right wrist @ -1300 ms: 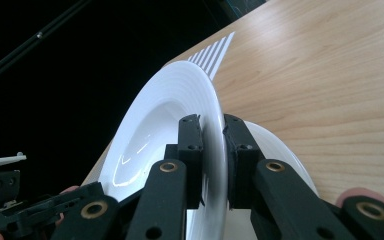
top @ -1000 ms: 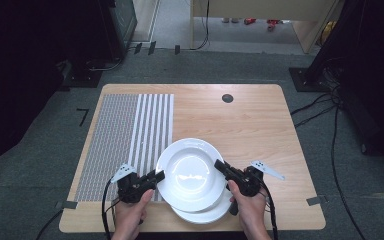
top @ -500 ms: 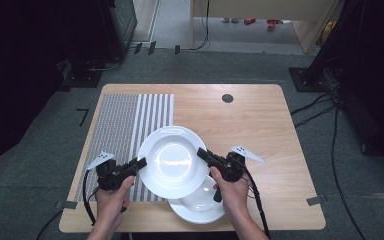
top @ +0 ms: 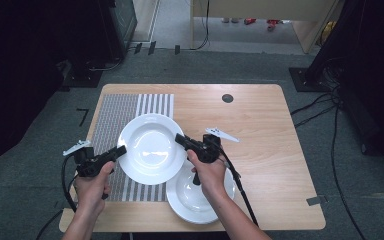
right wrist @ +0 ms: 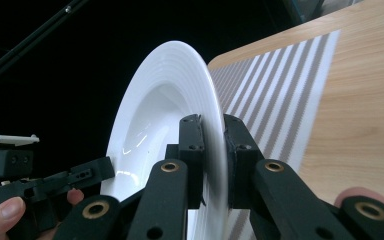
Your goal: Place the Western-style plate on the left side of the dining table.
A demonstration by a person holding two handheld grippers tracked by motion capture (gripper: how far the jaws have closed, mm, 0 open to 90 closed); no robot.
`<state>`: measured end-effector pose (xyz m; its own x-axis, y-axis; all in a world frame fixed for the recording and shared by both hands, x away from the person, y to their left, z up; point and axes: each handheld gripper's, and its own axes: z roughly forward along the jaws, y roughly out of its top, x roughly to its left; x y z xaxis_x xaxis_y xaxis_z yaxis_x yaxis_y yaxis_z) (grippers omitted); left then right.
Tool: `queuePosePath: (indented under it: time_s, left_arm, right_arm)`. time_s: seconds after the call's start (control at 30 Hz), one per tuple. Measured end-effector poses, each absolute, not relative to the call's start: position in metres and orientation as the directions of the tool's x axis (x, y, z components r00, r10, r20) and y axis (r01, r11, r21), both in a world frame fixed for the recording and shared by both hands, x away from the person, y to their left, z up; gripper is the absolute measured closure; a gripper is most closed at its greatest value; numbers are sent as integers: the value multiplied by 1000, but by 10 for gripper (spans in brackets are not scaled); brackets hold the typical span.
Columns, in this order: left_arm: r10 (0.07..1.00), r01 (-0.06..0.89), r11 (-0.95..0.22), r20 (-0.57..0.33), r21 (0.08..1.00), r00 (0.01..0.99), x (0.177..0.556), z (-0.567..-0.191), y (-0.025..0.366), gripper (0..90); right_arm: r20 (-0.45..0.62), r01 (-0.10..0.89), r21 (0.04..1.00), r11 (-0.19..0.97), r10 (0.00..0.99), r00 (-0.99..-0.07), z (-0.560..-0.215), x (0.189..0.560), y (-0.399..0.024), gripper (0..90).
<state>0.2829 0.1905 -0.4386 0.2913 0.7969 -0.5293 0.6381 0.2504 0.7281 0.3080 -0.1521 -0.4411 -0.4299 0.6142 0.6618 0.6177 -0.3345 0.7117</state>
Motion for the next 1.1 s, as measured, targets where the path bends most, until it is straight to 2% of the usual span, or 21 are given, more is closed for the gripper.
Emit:
queuePosePath:
  time_s: [0.6, 1.1]
  left_arm:
    - [832, 648, 290, -520, 704, 193, 326, -447, 239, 707]
    - [841, 673, 340, -532, 657, 95, 359, -481, 261, 701]
  right_arm:
    - [682, 690, 666, -285, 608, -406, -451, 371, -99, 809]
    - [718, 765, 588, -262, 604, -345, -484, 418, -68, 810]
